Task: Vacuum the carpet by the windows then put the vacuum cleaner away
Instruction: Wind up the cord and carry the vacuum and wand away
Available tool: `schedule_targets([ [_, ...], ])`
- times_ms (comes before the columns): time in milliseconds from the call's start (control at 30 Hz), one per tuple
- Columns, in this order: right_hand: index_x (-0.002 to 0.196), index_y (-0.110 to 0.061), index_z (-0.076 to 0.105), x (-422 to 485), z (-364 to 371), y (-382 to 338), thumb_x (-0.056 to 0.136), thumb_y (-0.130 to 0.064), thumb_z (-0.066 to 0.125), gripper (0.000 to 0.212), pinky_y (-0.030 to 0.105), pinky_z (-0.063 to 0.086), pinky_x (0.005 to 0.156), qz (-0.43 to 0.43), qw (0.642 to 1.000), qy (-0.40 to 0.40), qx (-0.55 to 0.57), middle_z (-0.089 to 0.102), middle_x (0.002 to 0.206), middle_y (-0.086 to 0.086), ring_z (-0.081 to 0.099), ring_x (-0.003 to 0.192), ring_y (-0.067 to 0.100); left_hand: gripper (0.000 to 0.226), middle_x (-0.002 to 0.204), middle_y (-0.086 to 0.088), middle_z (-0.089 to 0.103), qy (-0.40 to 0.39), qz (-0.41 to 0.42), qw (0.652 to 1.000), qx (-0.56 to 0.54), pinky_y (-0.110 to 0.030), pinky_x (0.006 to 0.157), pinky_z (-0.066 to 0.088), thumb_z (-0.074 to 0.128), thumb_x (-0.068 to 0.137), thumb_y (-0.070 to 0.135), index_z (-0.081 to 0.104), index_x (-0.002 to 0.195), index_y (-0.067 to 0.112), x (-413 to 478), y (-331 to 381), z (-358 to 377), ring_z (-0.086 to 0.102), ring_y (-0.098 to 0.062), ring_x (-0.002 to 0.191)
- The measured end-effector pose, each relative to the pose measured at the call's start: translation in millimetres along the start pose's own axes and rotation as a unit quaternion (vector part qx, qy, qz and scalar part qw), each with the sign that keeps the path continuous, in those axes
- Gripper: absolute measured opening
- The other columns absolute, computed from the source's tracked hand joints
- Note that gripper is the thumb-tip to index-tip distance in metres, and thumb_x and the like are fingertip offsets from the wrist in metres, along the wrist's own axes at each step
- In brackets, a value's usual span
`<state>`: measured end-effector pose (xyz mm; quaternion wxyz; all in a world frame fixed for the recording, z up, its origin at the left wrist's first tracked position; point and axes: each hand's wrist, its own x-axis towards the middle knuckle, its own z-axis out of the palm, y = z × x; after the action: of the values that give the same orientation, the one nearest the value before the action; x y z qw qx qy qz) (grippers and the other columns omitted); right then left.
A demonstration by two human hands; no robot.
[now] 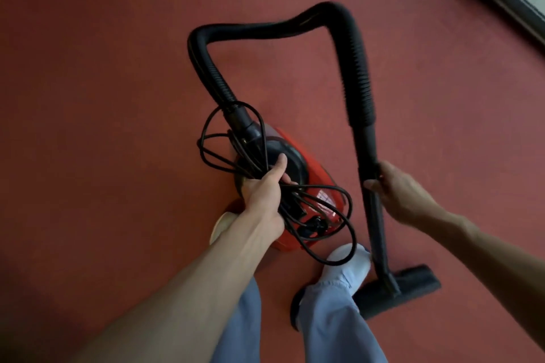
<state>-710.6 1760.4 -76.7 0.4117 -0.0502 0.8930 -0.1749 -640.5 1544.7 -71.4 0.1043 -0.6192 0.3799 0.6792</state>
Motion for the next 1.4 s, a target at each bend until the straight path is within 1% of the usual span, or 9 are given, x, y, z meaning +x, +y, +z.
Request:
schedule_targets([
  [200,0.101,-0.006,0.049,-57,-72,-59,0.096,-0.017,0.055,0.014,0.040,0.041,0.069,-0.114,0.992,0.010,-0.052,0.054,0.096,0.009,0.053,0.084,0.033,0.030,0.056,0.001,0.058,-0.002,0.018,0.999,0.028,-0.045,0.084,0.053,0.081,0.080,0.034,0.061,0.075,0.012,-71,66,-27,0.057,-0.021,0.063],
  [300,0.096,-0.018,0.041,-101,-127,-114,0.097,-0.019,0.053,0.013,0.034,0.032,0.060,-0.140,0.988,0.010,-0.069,0.046,0.091,0.001,0.047,0.076,0.027,0.029,0.055,0.002,0.058,-0.010,0.038,0.999,0.025,-0.041,0.082,0.049,0.080,0.081,0.035,0.061,0.072,0.014,-132,119,-46,0.055,-0.019,0.063],
  [400,0.103,-0.021,0.044,-147,-174,-162,0.096,-0.020,0.055,0.013,0.038,0.040,0.066,-0.116,0.990,0.019,-0.078,0.050,0.095,0.001,0.054,0.079,0.028,0.035,0.056,-0.002,0.061,0.017,0.097,0.995,-0.015,-0.040,0.074,0.052,0.083,0.077,0.032,0.067,0.094,0.006,-186,161,-74,0.058,-0.022,0.059],
  [533,0.109,-0.024,0.042,-208,-220,-224,0.098,-0.028,0.050,0.014,0.036,0.040,0.066,-0.138,0.983,0.016,-0.117,0.051,0.093,-0.004,0.053,0.076,0.021,0.035,0.067,-0.008,0.068,0.022,0.101,0.993,-0.058,-0.039,0.076,0.053,0.086,0.072,0.035,0.069,0.084,0.007,-261,211,-112,0.062,-0.023,0.064],
  [667,0.097,-0.026,0.035,-265,-242,-280,0.099,-0.031,0.045,0.011,0.037,0.039,0.065,-0.171,0.975,0.028,-0.140,0.044,0.083,-0.009,0.048,0.072,0.020,0.073,0.095,-0.009,0.076,0.034,0.123,0.987,-0.101,-0.050,0.091,0.057,0.091,0.052,0.055,0.070,0.109,0.014,-333,244,-147,0.072,-0.026,0.086],
  [833,0.097,-0.022,0.030,-325,-258,-332,0.100,-0.025,0.040,0.011,0.037,0.033,0.061,-0.249,0.951,-0.002,-0.182,0.041,0.090,-0.001,0.058,0.085,0.037,0.039,0.074,-0.006,0.071,0.054,0.151,0.981,-0.111,-0.051,0.091,0.055,0.087,0.068,0.043,0.067,0.071,0.010,-429,258,-184,0.067,-0.025,0.078],
  [933,0.097,-0.018,0.032,-344,-267,-365,0.100,-0.026,0.043,0.013,0.040,0.037,0.060,-0.292,0.938,0.009,-0.184,0.049,0.099,0.011,0.059,0.084,0.040,0.041,0.059,-0.006,0.063,0.074,0.171,0.976,-0.109,-0.049,0.091,0.053,0.083,0.075,0.037,0.059,0.056,0.010,-471,256,-205,0.062,-0.024,0.065],
  [1100,0.113,-0.009,0.040,-387,-271,-417,0.100,-0.027,0.044,0.022,0.044,0.046,0.068,-0.362,0.905,0.022,-0.223,0.051,0.103,0.012,0.060,0.087,0.041,0.030,0.062,-0.006,0.061,0.111,0.192,0.959,-0.174,-0.040,0.073,0.055,0.082,0.077,0.030,0.063,0.067,0.010,-539,241,-249,0.061,-0.023,0.062],
  [1400,0.116,-0.006,0.041,-460,-241,-506,0.094,-0.020,0.050,0.028,0.037,0.042,0.066,-0.487,0.813,0.029,-0.318,0.051,0.109,0.012,0.060,0.089,0.035,0.025,0.060,-0.005,0.060,0.204,0.192,0.916,-0.286,-0.036,0.067,0.052,0.080,0.080,0.024,0.062,0.071,0.008,-605,210,-336,0.059,-0.024,0.060],
])
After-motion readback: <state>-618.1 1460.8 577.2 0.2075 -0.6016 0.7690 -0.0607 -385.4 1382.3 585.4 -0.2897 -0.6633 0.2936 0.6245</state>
